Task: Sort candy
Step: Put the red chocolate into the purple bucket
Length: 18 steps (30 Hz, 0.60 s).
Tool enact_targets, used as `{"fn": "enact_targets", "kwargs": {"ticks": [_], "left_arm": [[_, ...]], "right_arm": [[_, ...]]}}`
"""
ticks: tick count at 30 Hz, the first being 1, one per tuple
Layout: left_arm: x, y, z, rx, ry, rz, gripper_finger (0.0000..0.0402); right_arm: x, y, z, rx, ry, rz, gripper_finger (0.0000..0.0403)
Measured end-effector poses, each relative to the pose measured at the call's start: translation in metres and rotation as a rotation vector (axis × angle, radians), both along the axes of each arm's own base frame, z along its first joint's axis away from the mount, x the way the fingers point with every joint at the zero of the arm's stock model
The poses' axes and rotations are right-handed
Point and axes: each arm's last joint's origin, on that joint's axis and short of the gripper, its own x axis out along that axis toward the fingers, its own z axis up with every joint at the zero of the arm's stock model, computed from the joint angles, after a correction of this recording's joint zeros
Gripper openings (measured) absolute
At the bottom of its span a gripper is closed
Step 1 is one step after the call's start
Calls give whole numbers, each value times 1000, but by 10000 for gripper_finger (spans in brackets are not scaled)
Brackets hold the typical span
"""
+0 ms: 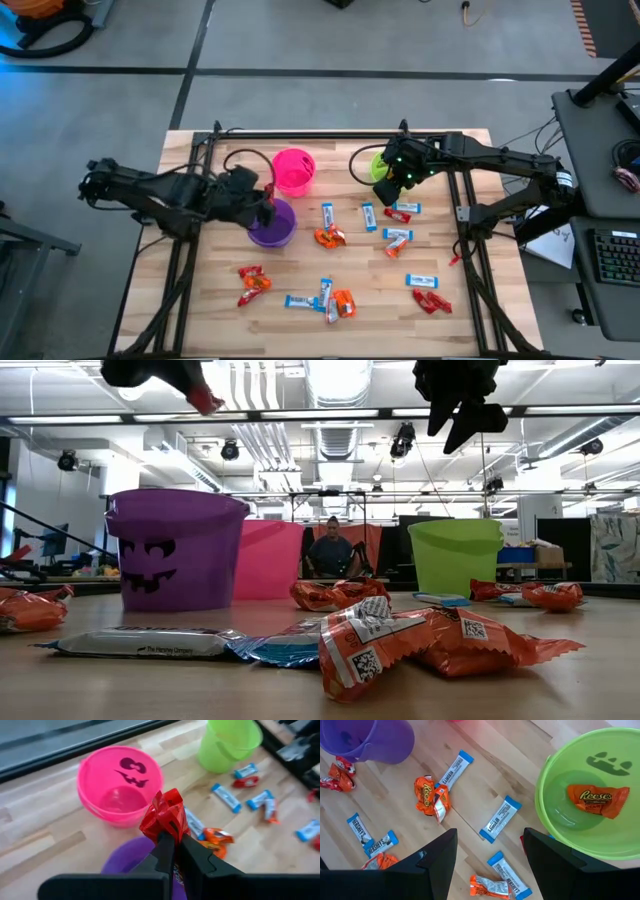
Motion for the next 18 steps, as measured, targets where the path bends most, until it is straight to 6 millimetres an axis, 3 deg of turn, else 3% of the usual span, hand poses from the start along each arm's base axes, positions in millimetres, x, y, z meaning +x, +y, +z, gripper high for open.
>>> {"fn": "enact_targets", "kwargs": {"ticks": [4, 13, 18], "left_arm": [[8, 2, -8, 41, 74, -22, 2], [27, -9, -34, 274, 400, -290, 2], [36, -12, -50, 269, 542, -424, 2]], "right_arm": [[0, 0, 0, 0, 0, 0, 221], [0, 0, 0, -1, 0, 4, 221], [0, 0, 0, -3, 0, 8, 221]]}}
